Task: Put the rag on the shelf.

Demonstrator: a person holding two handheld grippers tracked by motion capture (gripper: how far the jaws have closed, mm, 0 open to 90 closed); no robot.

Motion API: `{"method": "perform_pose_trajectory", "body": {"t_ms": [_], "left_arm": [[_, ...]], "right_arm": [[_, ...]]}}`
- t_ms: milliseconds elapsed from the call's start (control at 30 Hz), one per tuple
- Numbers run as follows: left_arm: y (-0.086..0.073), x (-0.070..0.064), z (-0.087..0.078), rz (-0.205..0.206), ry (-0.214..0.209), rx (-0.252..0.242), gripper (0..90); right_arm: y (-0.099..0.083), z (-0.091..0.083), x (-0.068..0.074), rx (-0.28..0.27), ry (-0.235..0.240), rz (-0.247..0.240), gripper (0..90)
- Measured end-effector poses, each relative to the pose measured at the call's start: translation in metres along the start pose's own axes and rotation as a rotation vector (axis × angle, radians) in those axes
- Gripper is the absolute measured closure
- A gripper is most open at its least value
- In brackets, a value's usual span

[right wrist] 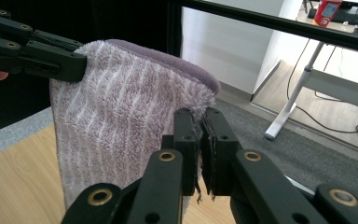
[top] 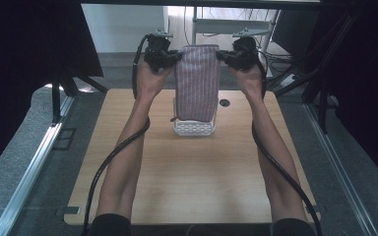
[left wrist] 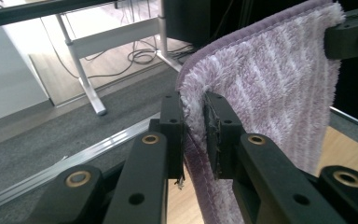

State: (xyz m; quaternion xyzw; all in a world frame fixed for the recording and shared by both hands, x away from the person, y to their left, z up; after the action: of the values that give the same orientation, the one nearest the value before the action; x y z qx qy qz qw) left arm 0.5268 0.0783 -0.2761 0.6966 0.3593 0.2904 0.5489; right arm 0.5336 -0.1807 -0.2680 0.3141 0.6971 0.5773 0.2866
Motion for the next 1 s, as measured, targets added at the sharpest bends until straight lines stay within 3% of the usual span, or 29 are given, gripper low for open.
{"method": "perform_pose_trajectory", "body": {"t_ms": [333,600,1000], "left_arm": [[-0.015,0.009,0.023,0.0,0.042,0.035,77.2],[-0.037,0.021,0.045,-0.033,0.086,0.102,76.1],[-0.063,0.023,0.067,-0.036,0.077,0.196,74.1]], "right_arm": [[-0.014,0.018,-0.008,0.025,-0.014,0.023,84.5],[-0.028,0.039,-0.007,0.081,-0.021,0.015,84.1],[-0.059,0.059,-0.016,0.188,-0.058,0.04,82.9]]}}
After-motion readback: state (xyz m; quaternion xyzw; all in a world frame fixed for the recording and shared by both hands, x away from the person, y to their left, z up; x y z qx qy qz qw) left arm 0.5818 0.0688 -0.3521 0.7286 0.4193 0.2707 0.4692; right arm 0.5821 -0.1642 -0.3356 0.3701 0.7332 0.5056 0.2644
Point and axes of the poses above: each handheld gripper's, and its own axes: z roughly forward along the jaws, y roughly out of its top, x roughly to its left, the point moved 1 cm from there along z, roughly forward along the jaws, and after that the axes turned 14 degrees about -x, right-handed, at the moved point
